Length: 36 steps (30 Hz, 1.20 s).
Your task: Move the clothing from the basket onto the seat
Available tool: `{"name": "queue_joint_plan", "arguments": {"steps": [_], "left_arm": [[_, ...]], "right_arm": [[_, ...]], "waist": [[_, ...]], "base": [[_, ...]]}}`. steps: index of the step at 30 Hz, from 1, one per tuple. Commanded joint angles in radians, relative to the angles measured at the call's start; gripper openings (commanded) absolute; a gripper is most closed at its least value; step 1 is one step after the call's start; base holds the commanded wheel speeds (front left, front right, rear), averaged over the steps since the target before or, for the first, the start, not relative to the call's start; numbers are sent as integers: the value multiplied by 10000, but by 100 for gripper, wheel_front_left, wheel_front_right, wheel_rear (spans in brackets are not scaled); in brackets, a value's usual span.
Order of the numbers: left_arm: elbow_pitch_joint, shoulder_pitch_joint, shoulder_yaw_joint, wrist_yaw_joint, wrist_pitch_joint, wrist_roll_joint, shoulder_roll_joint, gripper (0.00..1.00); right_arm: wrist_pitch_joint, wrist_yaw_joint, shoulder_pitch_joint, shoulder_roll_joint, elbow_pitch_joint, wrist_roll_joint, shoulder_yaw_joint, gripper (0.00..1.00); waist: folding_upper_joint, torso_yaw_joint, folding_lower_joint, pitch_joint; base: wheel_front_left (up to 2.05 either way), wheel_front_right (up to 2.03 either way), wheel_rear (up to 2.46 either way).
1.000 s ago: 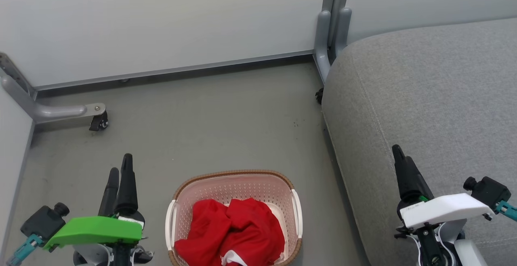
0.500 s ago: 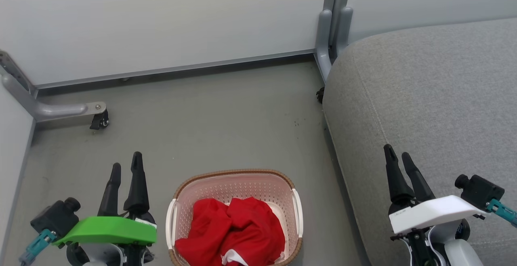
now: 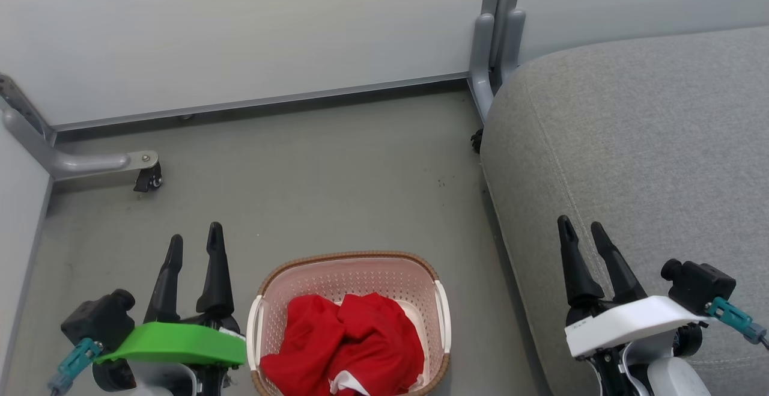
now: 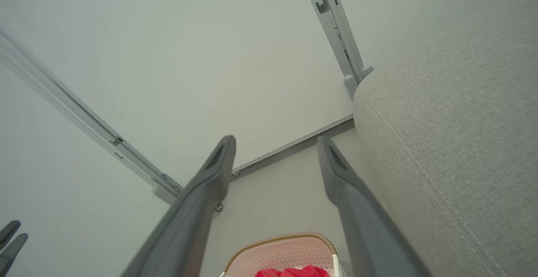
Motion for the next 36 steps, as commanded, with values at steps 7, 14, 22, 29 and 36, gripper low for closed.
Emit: {"name": "queue_joint_plan", "arguments": {"steps": [7, 14, 22, 29, 36], "left_arm": [[-202, 87, -126, 30, -260, 969, 75, 100], [-217, 140, -246, -49, -427, 1680, 80, 100], [-303, 191, -279, -83, -604, 2413, 84, 100], [-387, 198, -328, -101, -768, 3068, 89, 100], [-390, 221, -401, -146, -896, 3541, 90, 100]], "right_arm": [[-268, 6, 36, -57, -292, -939, 168, 100], [-444, 6, 85, -62, -384, -1627, 328, 100], [-616, 7, 165, -69, -427, -2403, 584, 100], [-782, 6, 174, -72, -525, -2977, 656, 100], [-908, 7, 280, -74, -655, -3546, 661, 100]], "waist": [[0, 2, 0, 10], [0, 16, 0, -13], [0, 46, 0, -63], [0, 48, 0, -90], [0, 93, 0, -103]], "base": [[0, 0, 0], [0, 0, 0], [0, 0, 0], [0, 0, 0], [0, 0, 0]]}}
